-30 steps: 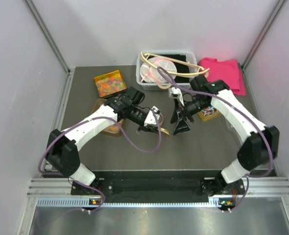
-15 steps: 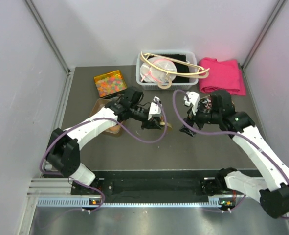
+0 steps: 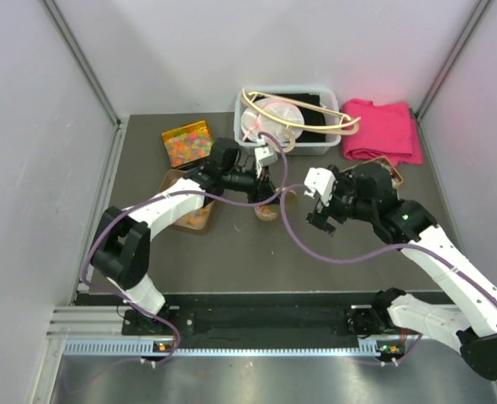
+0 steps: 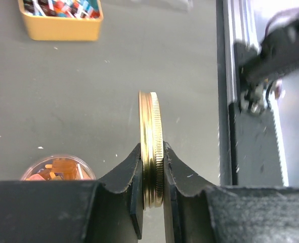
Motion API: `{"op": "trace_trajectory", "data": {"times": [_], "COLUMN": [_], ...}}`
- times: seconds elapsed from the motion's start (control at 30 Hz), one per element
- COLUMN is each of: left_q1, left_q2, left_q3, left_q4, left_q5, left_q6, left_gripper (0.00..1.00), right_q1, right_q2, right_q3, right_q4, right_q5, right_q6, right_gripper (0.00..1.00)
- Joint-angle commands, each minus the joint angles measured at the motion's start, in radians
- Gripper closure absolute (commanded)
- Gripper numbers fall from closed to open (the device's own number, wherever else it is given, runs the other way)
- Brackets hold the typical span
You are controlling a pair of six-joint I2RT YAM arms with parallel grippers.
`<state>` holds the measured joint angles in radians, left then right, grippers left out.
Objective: Pack the candies
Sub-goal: Pick up the bottle lid at the center of the board.
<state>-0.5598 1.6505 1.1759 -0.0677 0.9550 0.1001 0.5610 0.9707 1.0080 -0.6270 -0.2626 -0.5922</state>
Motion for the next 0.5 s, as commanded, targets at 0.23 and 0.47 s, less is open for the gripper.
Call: {"op": "trace_trajectory", "data": {"times": [0.23, 0.47], "left_q1": [0.047, 0.043], "left_q2": [-0.041, -0.003], "left_q3": [0.062, 0.283], "left_q4": [0.249, -0.119], "left_q5": [-0.057, -0.405], "left_q6": [-0.462, -0.222], "left_gripper": [1.00, 1.00], "right_q1": [0.146, 0.160], "right_q2": [0.063, 0.146], "right_q3": [0.219, 0.425], "right_q4": [-0.068, -0.146], "right_q5": [0.091, 0.141], "right_q6": [-0.121, -0.127], "right_gripper": [0.01, 0.01]}}
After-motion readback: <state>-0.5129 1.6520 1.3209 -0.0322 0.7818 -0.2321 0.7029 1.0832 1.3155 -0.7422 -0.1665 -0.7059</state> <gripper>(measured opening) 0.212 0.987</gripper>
